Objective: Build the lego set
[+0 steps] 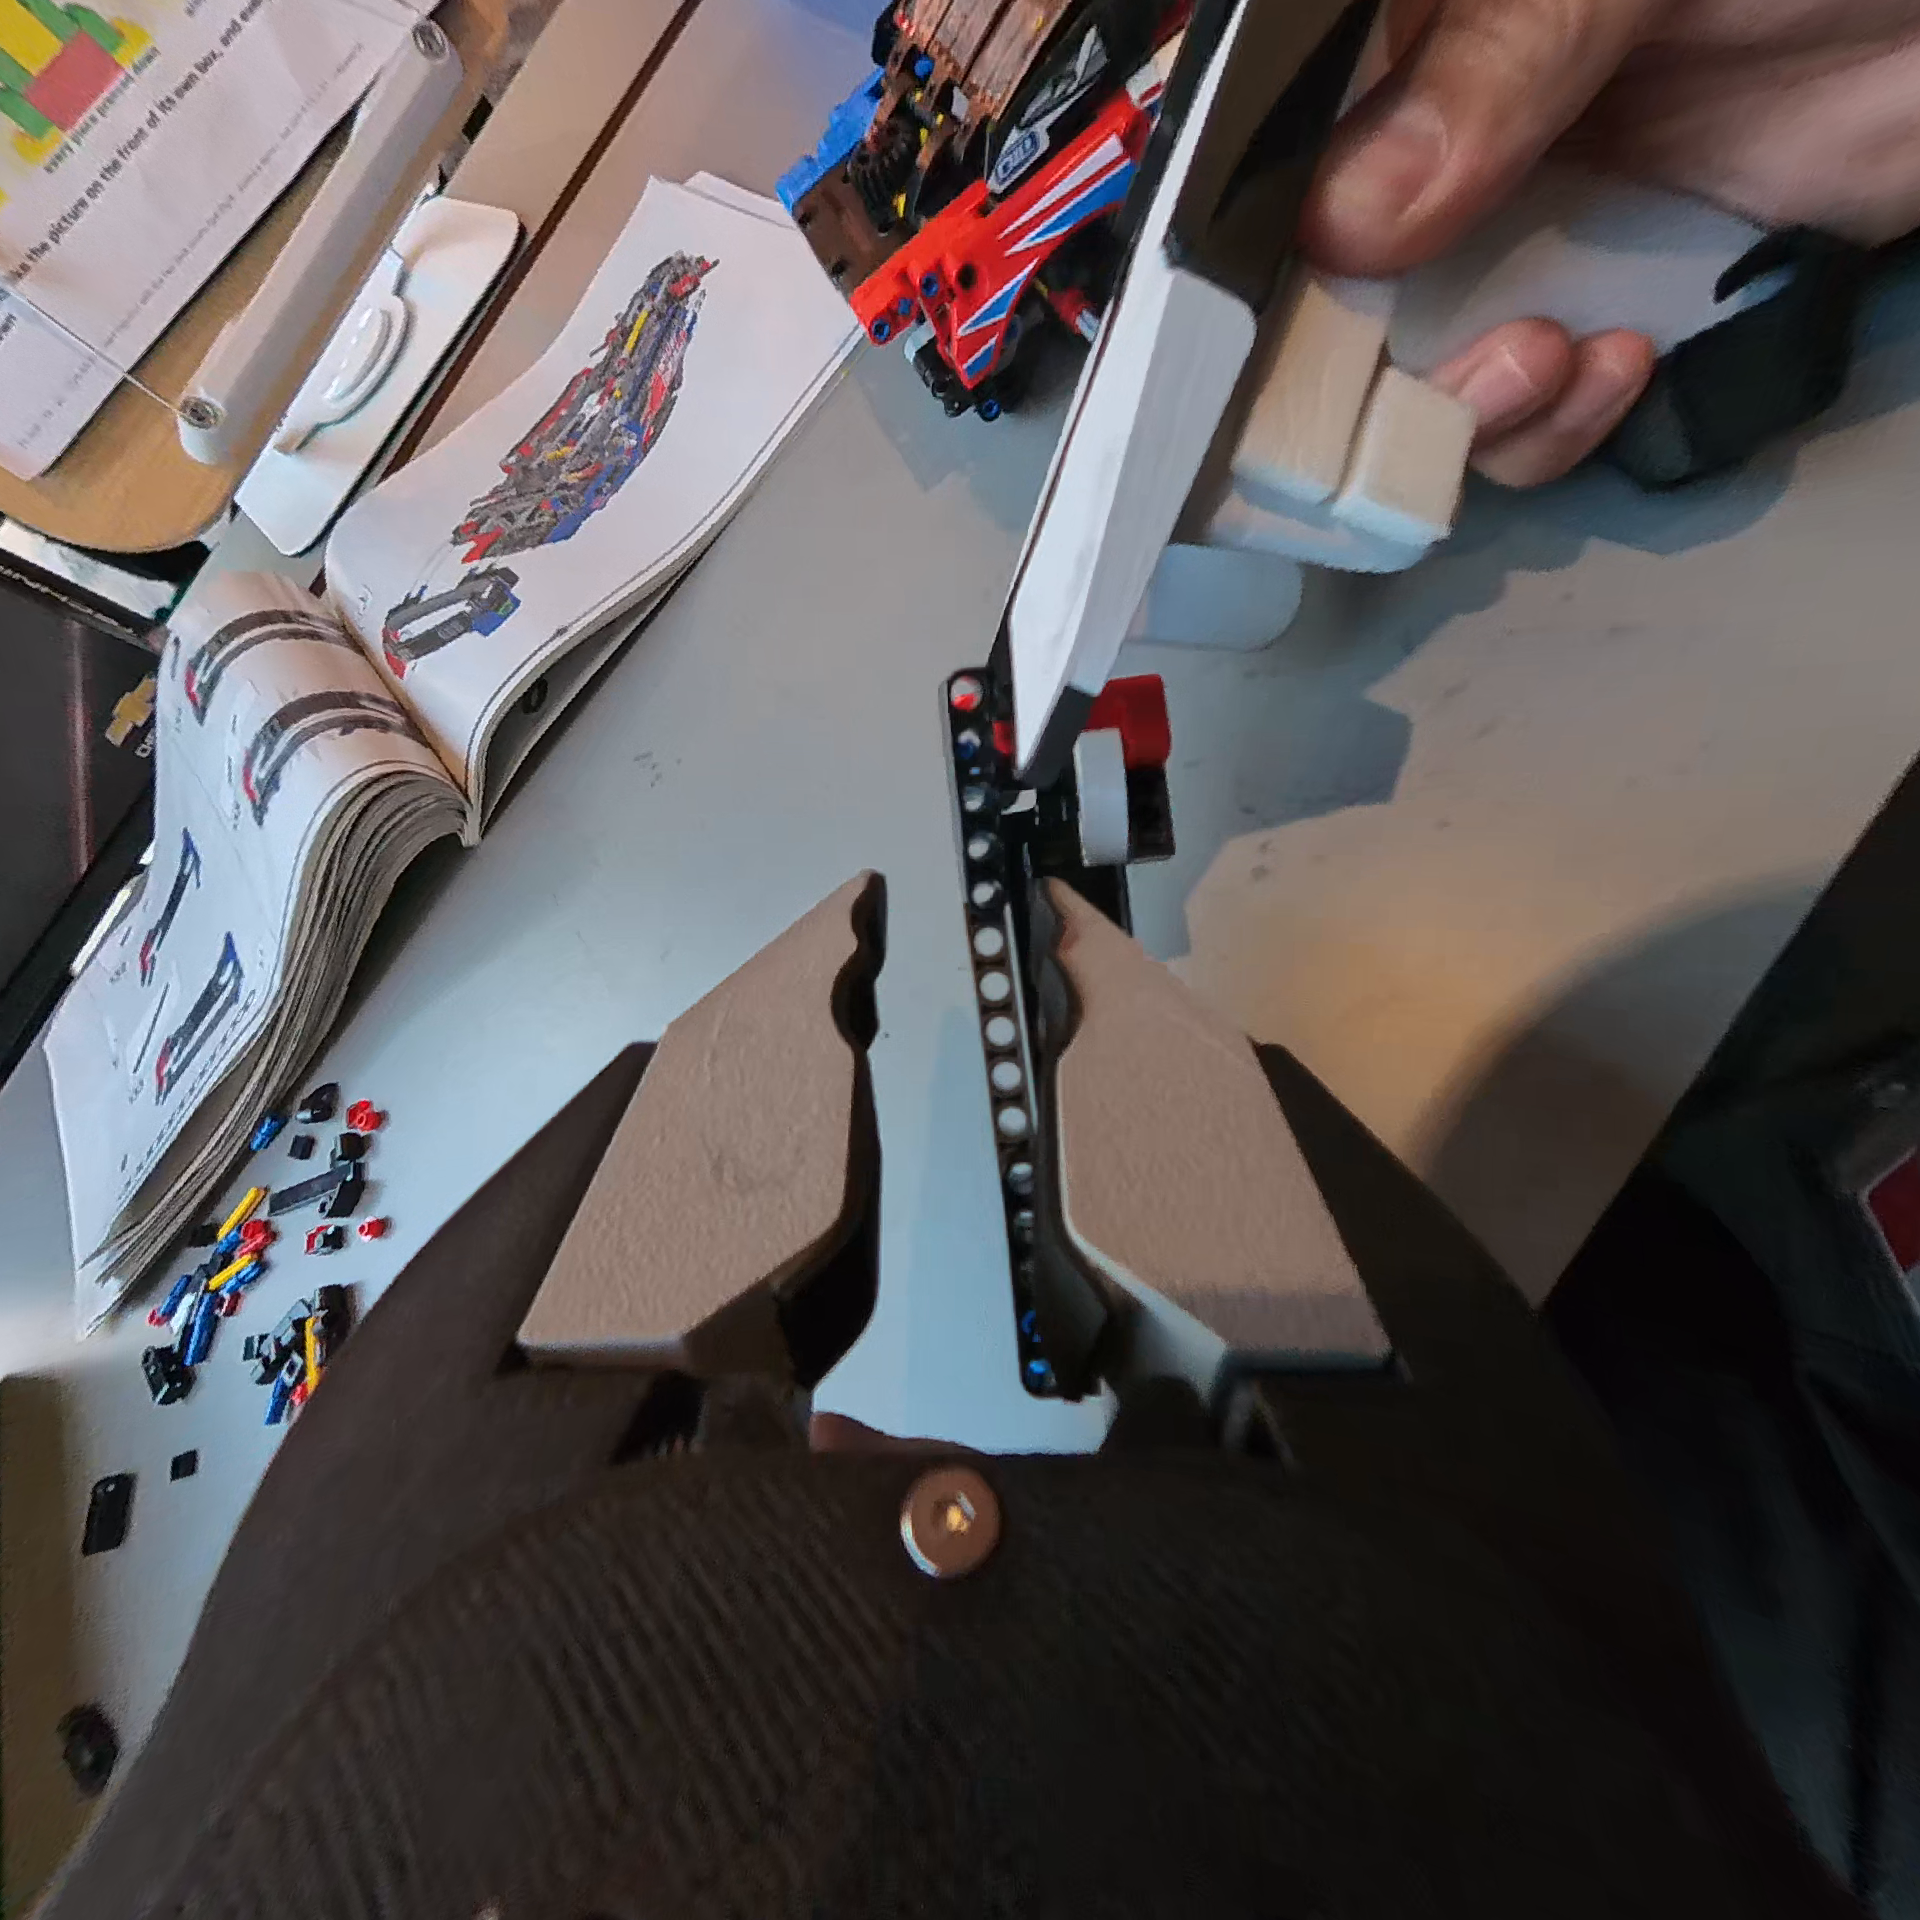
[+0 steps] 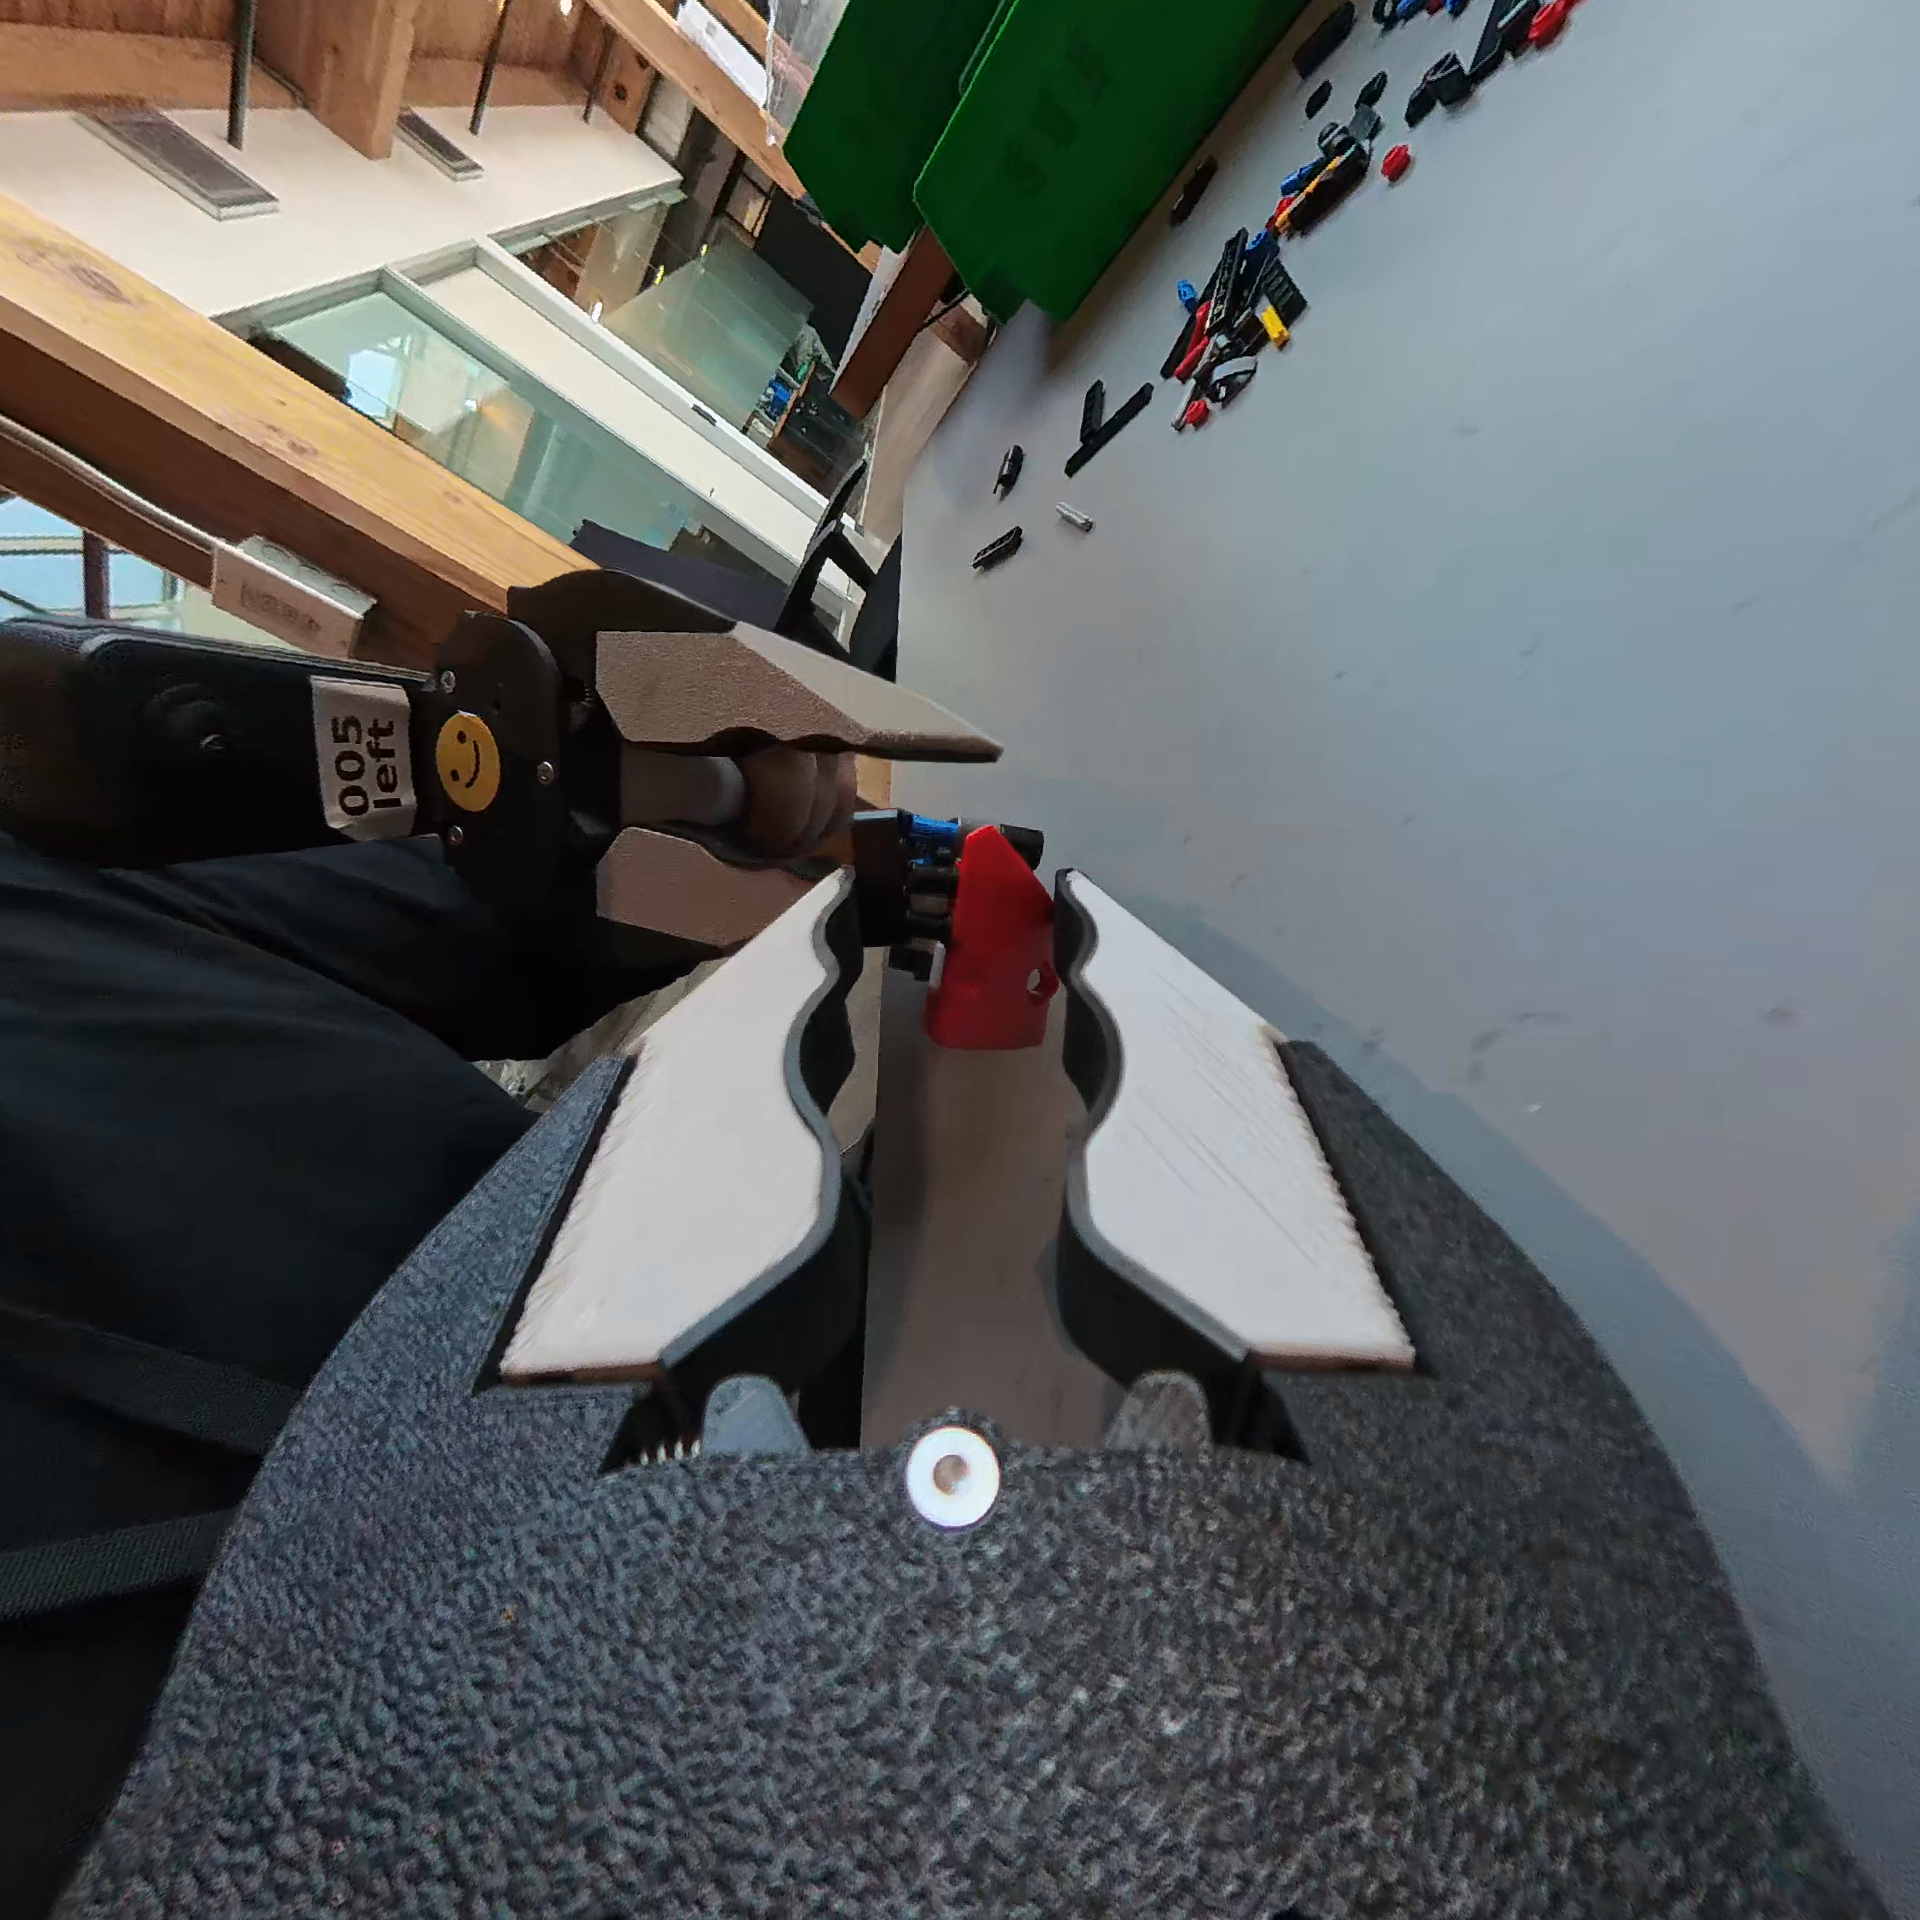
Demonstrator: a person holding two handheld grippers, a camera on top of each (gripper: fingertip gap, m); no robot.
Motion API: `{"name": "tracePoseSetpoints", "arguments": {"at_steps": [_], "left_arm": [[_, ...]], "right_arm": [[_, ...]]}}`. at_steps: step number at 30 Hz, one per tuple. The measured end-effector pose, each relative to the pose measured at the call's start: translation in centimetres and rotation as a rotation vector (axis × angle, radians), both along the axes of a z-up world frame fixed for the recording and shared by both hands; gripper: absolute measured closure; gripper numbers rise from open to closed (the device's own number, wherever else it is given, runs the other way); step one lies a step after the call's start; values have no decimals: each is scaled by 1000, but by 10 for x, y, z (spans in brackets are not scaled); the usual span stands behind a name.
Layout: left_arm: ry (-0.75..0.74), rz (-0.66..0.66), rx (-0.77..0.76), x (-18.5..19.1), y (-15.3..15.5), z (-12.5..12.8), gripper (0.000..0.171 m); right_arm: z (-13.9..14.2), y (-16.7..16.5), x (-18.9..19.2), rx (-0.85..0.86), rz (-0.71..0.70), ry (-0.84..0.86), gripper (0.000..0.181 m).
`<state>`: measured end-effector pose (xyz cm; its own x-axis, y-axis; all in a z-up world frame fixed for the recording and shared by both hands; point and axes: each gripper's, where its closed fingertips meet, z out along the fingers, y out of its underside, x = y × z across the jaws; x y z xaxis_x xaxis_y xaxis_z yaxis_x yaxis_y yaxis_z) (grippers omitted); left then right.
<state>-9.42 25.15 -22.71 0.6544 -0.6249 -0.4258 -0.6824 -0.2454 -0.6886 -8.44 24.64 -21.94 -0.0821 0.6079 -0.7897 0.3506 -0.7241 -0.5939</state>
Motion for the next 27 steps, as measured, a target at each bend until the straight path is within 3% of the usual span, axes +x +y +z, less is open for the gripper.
{"name": "tracePoseSetpoints", "arguments": {"at_steps": [4, 8, 16, 20, 27], "left_arm": [[7, -25, 7, 8, 1, 1, 165], [31, -25, -36, 7, 2, 0, 167], [47, 8, -361, -7, 1, -26, 166], [91, 0, -429, -10, 0, -30, 166], [-4, 2, -589, -11, -6, -36, 167]], "right_arm": [[-2, -1, 1, 50, 10, -22, 145], [-5, -1, 3, 122, 18, -58, 144], [-19, 15, 25, 473, -16, -217, 138], [-21, 10, 21, 519, 12, -226, 139], [-19, 11, 19, 668, 59, -206, 145]]}}
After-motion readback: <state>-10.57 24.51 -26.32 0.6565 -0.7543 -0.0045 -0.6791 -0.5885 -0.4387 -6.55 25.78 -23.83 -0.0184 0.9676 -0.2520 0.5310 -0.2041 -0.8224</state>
